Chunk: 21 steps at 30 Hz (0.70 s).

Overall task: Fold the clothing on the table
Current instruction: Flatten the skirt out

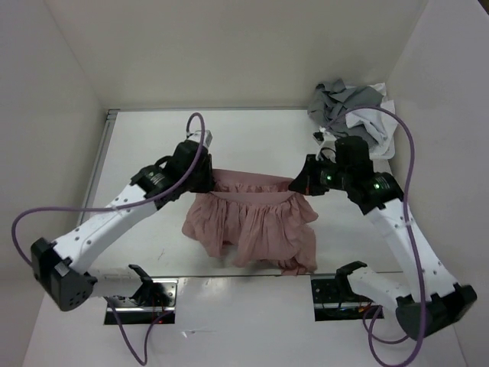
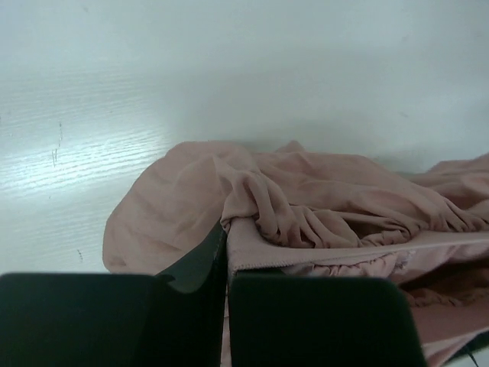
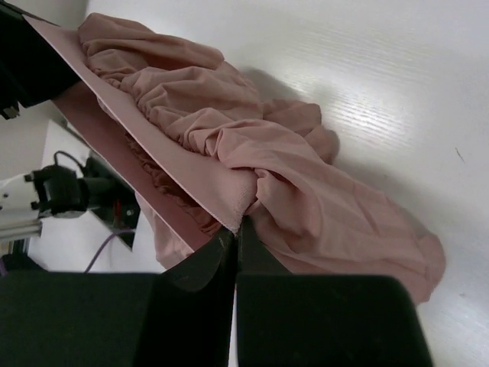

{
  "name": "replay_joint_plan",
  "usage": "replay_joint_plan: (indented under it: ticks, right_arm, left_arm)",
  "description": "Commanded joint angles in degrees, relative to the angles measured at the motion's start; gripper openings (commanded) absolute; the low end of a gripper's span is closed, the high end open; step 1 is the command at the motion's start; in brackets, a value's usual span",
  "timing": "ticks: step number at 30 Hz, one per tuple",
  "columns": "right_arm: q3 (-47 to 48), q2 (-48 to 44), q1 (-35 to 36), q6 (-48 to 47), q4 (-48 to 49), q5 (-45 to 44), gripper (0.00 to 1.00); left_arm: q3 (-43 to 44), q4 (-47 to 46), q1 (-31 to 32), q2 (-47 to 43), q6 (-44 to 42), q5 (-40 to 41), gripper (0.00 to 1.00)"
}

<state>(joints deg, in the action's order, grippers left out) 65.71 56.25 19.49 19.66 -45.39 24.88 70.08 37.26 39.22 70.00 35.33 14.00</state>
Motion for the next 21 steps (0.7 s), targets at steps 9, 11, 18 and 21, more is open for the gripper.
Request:
replay_joint_plan:
  ticks: [9,11,18,21]
  right_arm:
    - [18.6,29.6,-5.6,-1.6,11.3,-6.9,0.00]
    - [25.8,36.0,-7.7,-1.6,11.8,-6.9,0.00]
    - [57.4,50.8,-9.9,-4.9,6.1,-14.3,0.00]
    - [69.1,56.1,-10.4,-6.4,3.6,-16.6,0.00]
  left_arm:
    - [19.0,-9.1,-15.0,28.8,-10.6,-7.0,0.00]
    - [28.6,-7.5,-18.2,35.3,-10.6,-7.6,0.00]
    - [62.3,1.2,-25.5,52.4,-13.2,-8.2,0.00]
    - [74.4,5.7,-28.2,59.3,-12.6,-9.0,0.00]
